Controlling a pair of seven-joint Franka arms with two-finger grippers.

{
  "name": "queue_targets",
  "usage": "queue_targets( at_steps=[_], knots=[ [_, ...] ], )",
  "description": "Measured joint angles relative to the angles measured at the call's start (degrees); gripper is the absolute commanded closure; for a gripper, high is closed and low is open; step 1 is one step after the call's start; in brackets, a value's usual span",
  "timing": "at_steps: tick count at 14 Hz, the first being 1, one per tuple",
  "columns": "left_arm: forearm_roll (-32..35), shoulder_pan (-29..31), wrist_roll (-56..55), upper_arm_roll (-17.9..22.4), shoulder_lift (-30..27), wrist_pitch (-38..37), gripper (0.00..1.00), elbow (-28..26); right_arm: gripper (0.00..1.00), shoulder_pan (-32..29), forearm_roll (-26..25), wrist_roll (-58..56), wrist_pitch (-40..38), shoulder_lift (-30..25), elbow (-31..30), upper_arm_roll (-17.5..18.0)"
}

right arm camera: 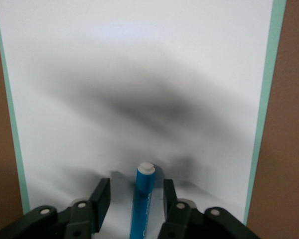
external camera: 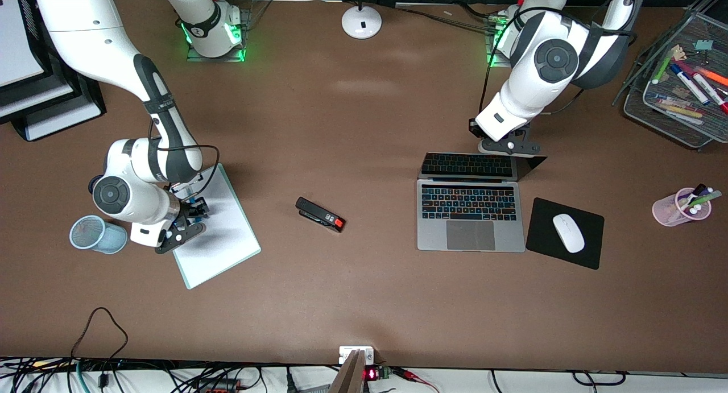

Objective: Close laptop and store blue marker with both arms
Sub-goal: 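Grasp the blue marker with the right gripper while the left gripper reaches the lid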

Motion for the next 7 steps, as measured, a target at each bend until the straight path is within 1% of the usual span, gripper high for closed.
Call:
queue_targets(
  at_steps=[3, 7],
  knots=[
    [0.3, 0.2, 0.0, 0.2, 1.6, 4.3, 1.00, -0.1, 0.58, 0.0, 0.0, 0.0, 0.0, 0.4, 0.0, -0.1],
    [1.9, 0.6, 0.0, 0.6, 2.9, 8.2, 1.00, -0.1, 0.59, 0.0, 0.0, 0.0, 0.5, 0.5, 0.0, -0.1]
  ],
)
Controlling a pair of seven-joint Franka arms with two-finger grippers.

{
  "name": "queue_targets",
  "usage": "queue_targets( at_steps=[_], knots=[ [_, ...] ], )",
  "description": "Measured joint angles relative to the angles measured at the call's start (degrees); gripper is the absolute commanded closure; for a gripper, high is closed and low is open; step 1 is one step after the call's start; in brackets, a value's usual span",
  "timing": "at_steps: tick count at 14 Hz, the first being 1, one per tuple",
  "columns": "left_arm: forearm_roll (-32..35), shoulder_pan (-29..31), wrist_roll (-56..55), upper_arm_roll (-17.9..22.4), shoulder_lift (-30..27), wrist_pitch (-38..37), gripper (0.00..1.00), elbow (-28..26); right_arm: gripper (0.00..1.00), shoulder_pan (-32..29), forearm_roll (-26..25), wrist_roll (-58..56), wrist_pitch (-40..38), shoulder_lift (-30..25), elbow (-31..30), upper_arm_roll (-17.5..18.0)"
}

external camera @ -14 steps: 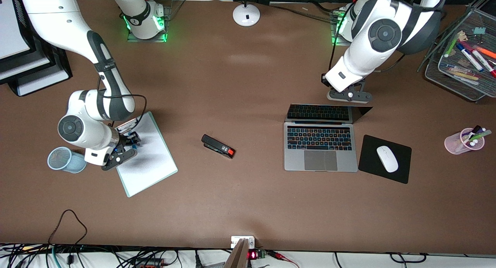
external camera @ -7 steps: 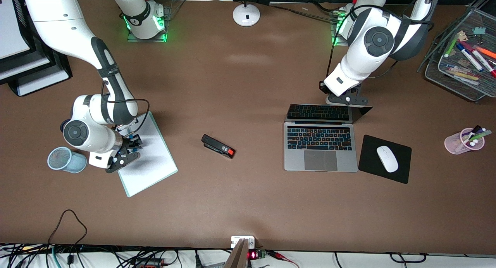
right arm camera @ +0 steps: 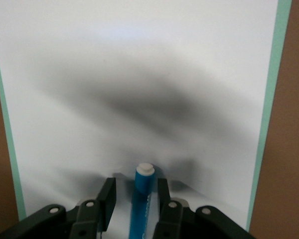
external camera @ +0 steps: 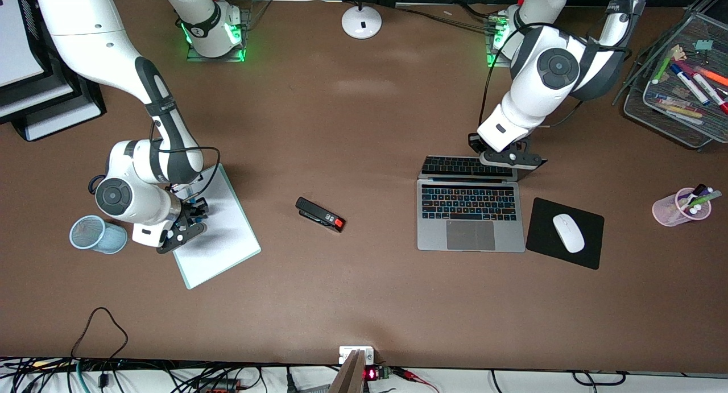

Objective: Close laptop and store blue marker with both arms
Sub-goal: 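Grasp the blue marker with the right gripper while the left gripper reaches the lid, then carry the marker to the blue cup while the left gripper pushes the lid down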

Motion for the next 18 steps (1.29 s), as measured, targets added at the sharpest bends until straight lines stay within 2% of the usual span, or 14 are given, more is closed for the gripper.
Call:
queue_targets(
  at_steps=[3, 7, 10, 14, 18],
  knots=[
    [0.3, 0.8, 0.0, 0.0, 1.0, 3.1, 1.00, 0.0, 0.59, 0.0, 0.0, 0.0, 0.8, 0.8, 0.0, 0.0],
    [0.7, 1.2, 0.1, 0.1, 3.5, 7.4, 1.00, 0.2, 0.80, 0.0, 0.0, 0.0, 1.0, 1.0, 0.1, 0.0],
    [4.8, 2.0, 0.1, 0.2, 6.2, 8.8, 1.00, 2.0, 0.99, 0.0, 0.0, 0.0, 1.0, 1.1, 0.2, 0.0],
    [5.7, 2.6, 0.1, 0.4, 10.5, 12.1, 1.00, 4.6, 1.00, 0.0, 0.0, 0.0, 0.7, 1.0, 1.9, 0.0],
    [5.8, 2.6, 0.1, 0.7, 14.4, 17.4, 1.00, 5.0, 1.00, -0.1, 0.0, 0.0, -4.9, -1.2, 5.7, -0.1]
  ],
)
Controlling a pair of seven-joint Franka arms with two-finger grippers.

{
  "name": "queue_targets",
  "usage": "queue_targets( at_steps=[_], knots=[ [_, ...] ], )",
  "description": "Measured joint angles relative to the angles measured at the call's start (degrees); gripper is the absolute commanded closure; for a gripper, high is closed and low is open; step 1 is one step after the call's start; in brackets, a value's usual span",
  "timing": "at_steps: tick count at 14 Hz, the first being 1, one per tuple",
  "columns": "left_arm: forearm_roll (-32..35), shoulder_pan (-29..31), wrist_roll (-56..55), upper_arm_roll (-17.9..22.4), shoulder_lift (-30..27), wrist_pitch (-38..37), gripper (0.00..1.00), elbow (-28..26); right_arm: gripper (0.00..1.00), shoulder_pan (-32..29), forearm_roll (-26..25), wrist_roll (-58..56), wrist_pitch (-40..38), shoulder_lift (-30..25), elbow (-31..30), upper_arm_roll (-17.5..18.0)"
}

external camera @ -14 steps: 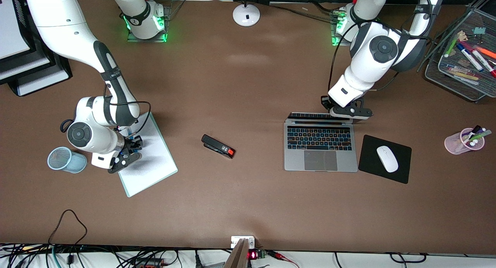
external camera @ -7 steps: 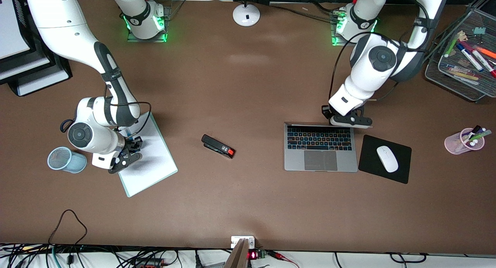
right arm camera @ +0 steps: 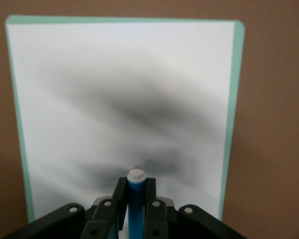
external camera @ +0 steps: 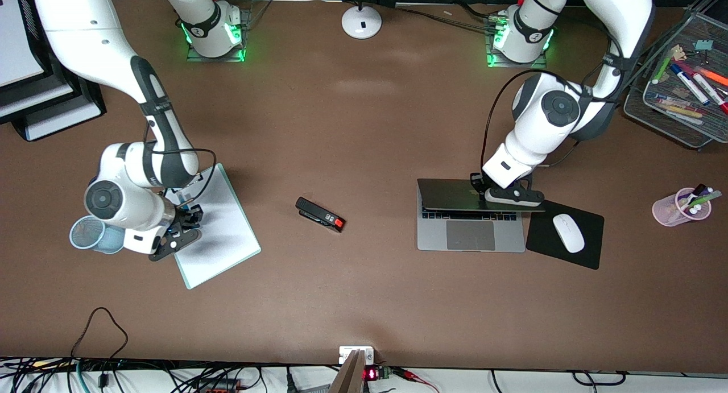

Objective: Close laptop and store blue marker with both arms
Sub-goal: 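Carry the marker to the blue cup while the left gripper pushes the lid down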

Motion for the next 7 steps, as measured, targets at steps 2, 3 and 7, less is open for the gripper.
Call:
queue_targets(
  at_steps=[2, 3, 7],
  knots=[
    [0.8, 0.0, 0.0, 0.0, 2.3, 2.8, 1.00, 0.1, 1.00, -0.1, 0.0, 0.0, -2.9, -2.8, 1.1, 0.0],
    [1.1, 0.0, 0.0, 0.0, 3.4, 3.6, 1.00, 0.4, 1.00, -0.1, 0.0, -0.2, -4.0, -4.4, 1.3, 0.0],
    [2.8, 0.0, 0.0, 1.4, 7.5, 5.9, 1.00, 4.1, 1.00, -0.2, 0.1, -6.7, -6.7, -9.7, 1.6, -0.1]
  ],
)
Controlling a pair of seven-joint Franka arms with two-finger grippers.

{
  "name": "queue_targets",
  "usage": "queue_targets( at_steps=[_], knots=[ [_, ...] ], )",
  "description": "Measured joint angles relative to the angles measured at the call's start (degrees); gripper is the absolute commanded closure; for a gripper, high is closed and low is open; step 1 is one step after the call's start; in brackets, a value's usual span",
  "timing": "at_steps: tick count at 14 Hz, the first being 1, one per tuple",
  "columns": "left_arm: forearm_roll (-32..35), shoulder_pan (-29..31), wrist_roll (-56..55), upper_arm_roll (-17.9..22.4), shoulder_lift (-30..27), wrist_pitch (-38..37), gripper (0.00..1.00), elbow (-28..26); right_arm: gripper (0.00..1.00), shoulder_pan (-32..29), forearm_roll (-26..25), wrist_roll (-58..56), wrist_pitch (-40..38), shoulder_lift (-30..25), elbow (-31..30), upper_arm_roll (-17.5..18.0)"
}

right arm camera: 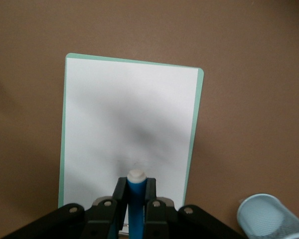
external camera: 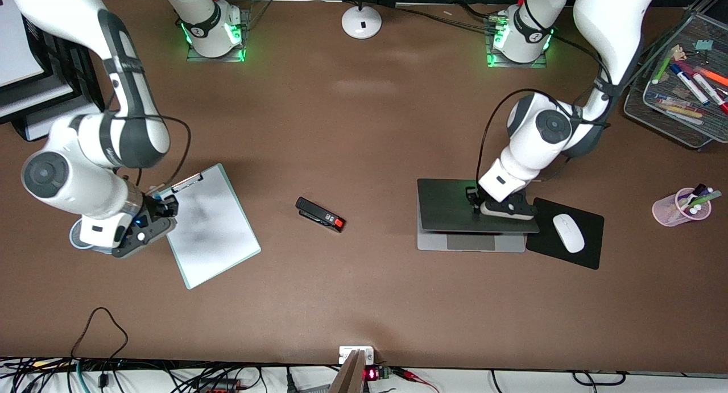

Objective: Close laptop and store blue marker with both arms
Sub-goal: 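Carry the marker to the blue cup while the left gripper pushes the lid down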

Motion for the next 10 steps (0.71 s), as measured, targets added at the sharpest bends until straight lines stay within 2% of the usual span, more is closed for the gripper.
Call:
queue_targets(
  at_steps=[4, 10],
  knots=[
    [0.6, 0.0, 0.0, 0.5, 4.1, 2.5, 1.00, 2.6, 1.00, -3.1, 4.0, -12.1, -0.7, -2.1, 0.4, -0.3],
    [2.8, -0.2, 0.0, 1.5, 8.5, 5.3, 1.00, 6.3, 1.00, -9.3, 14.9, -34.5, -5.9, -2.4, 5.2, -0.6]
  ],
)
